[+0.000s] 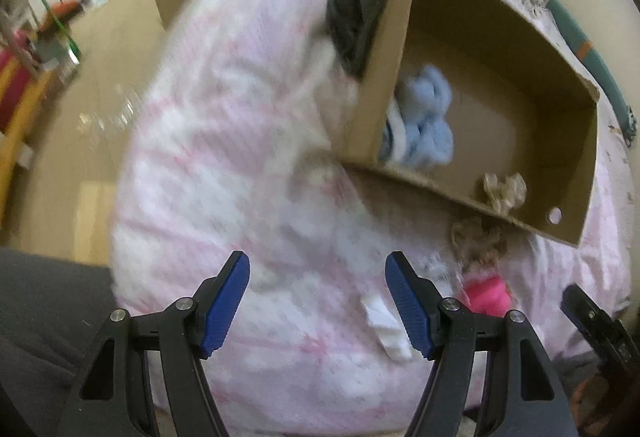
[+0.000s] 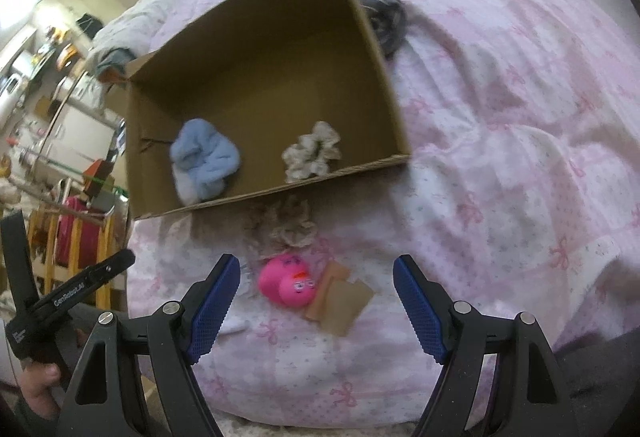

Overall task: Organize soft objects
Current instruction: 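Grasp the white sock with the left gripper while the right gripper grasps the tan card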

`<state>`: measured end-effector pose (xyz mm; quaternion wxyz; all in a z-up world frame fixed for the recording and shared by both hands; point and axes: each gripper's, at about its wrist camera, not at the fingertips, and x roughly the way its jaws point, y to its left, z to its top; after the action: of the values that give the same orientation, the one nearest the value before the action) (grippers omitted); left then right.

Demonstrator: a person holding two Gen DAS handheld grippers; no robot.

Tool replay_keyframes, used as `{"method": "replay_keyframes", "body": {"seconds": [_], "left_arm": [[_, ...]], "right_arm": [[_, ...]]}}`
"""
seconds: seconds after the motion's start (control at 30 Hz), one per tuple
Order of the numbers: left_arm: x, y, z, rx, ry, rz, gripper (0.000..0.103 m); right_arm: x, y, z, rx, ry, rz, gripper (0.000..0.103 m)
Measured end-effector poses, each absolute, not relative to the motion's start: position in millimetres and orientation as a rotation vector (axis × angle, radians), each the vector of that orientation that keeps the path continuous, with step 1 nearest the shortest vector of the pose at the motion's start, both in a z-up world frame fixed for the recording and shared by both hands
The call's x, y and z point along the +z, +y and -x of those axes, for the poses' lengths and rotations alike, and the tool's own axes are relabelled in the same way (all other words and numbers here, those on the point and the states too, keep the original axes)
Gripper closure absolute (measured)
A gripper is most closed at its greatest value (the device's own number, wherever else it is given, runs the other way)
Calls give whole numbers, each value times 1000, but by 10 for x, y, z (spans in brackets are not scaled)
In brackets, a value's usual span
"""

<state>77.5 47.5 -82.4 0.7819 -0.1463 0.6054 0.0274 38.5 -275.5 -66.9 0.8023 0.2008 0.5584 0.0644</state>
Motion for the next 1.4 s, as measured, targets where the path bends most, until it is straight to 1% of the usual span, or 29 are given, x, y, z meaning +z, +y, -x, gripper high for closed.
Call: {"method": "replay_keyframes", "body": {"seconds": [0.1, 0.23, 0.37, 0.5, 0.53, 0.57, 0.63, 0.67, 0.73, 0.9, 0.93, 0.97, 1.0, 1.03, 1.07, 1.3, 1.33, 1.37, 1.4], "left_arm": [[-959, 297, -750, -31, 1369, 341, 35], [-1081, -236, -705, -204, 1422, 108, 35], [-1274, -502, -654, -261, 1486, -1, 35], [-1389, -564, -666, -244, 1500, -59, 35], [-1400, -555, -673, -239, 1498, -56, 39], [-1401, -542, -679, -235, 1488, -48, 55], [-1407, -535, -683, -242, 1490, -40, 72], [-1399, -530, -674, -249, 1492, -36, 75], [-1362, -524, -664, -256, 1483, -33, 78], [-1100, -331, -606, -247, 1436, 8, 78], [-1045, -274, -594, -233, 1421, 23, 78], [-998, -207, -580, -221, 1413, 38, 78], [-975, -166, -580, -210, 1407, 47, 78], [-943, -119, -577, -189, 1395, 57, 78], [-918, -84, -579, -173, 1384, 64, 78], [-829, -4, -570, -159, 1357, 84, 78], [-845, -17, -594, -157, 1353, 81, 78], [-841, -11, -597, -155, 1349, 81, 78], [-817, -24, -650, -154, 1349, 85, 78]], "right_arm": [[-708, -2813, -391, 117, 1209, -460, 19], [-740, -2832, -402, 106, 1220, -475, 19], [-740, -2836, -389, 107, 1222, -474, 19], [-747, -2854, -383, 101, 1226, -477, 19], [-750, -2861, -382, 99, 1227, -479, 19], [-753, -2868, -381, 97, 1228, -481, 19], [-753, -2876, -382, 94, 1227, -482, 19], [-757, -2874, -384, 94, 1228, -481, 19], [-769, -2872, -390, 95, 1233, -481, 19], [-907, -2844, -428, 122, 1307, -493, 19], [-964, -2840, -434, 135, 1333, -512, 22], [-1023, -2838, -438, 144, 1361, -531, 32], [-1078, -2832, -441, 149, 1385, -542, 39], [-1126, -2826, -443, 151, 1407, -549, 50], [-1176, -2824, -448, 148, 1429, -556, 53], [-1381, -2696, -485, 141, 1502, -511, 53], [-1391, -2684, -483, 138, 1505, -495, 61], [-1394, -2674, -485, 138, 1507, -484, 72], [-1392, -2673, -482, 141, 1508, -485, 74]]}}
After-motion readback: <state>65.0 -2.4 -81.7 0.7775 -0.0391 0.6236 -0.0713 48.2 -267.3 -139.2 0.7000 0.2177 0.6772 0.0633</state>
